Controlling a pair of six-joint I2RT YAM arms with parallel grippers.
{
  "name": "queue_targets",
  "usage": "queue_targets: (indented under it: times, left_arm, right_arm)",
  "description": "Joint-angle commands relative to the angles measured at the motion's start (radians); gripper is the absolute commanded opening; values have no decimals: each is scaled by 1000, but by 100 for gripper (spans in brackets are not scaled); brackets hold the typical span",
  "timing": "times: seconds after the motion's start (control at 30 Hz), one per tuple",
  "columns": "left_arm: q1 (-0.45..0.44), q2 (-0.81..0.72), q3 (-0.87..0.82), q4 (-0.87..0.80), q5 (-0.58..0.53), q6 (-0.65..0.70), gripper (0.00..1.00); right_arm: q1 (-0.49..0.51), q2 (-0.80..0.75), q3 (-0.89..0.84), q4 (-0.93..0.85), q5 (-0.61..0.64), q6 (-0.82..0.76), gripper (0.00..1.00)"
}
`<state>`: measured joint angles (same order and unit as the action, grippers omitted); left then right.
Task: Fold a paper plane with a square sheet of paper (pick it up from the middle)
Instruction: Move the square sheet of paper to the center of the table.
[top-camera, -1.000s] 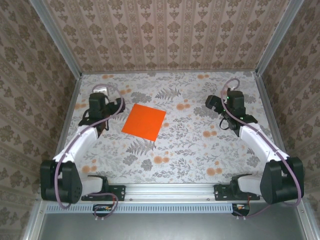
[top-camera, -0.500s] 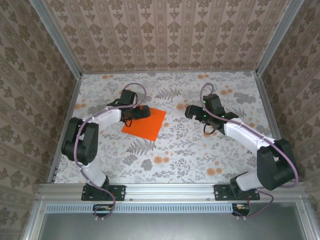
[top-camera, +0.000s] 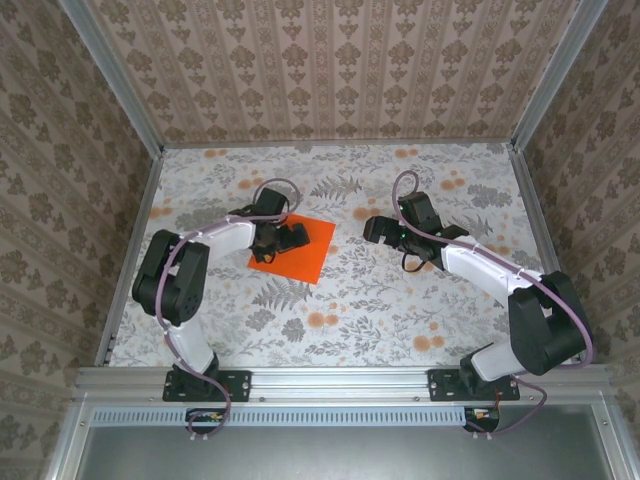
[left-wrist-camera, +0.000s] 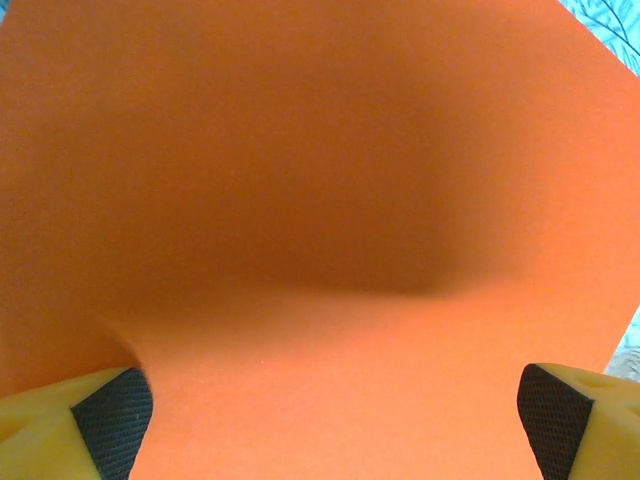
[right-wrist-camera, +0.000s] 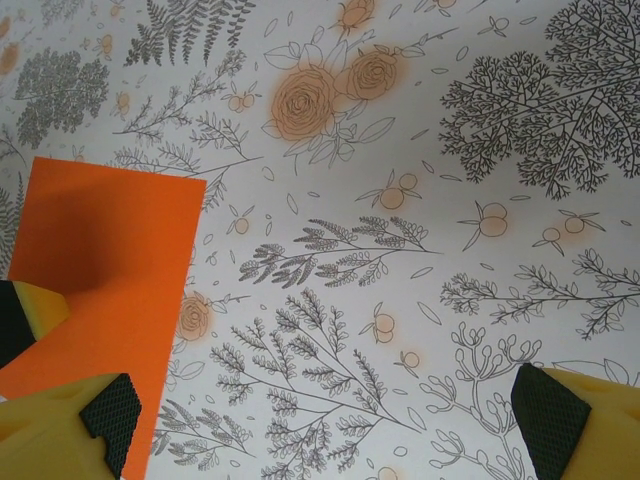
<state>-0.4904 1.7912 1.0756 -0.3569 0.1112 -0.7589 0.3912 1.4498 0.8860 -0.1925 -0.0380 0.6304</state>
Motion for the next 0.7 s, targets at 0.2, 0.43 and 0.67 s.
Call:
queue_targets:
  times: [0.2,0.43,0.67]
  left_arm:
    - [-163,59,-28,136,292,-319,98]
    - [-128,-38,46,84,269,-259,99]
    - [57,-153,7,9,245,-166,100]
  right_arm:
    - [5,-36,12,-71,38,40,100]
    - [22,-20,24,-93,-9,65,98]
    - [187,94,113,-119,-23,111,89]
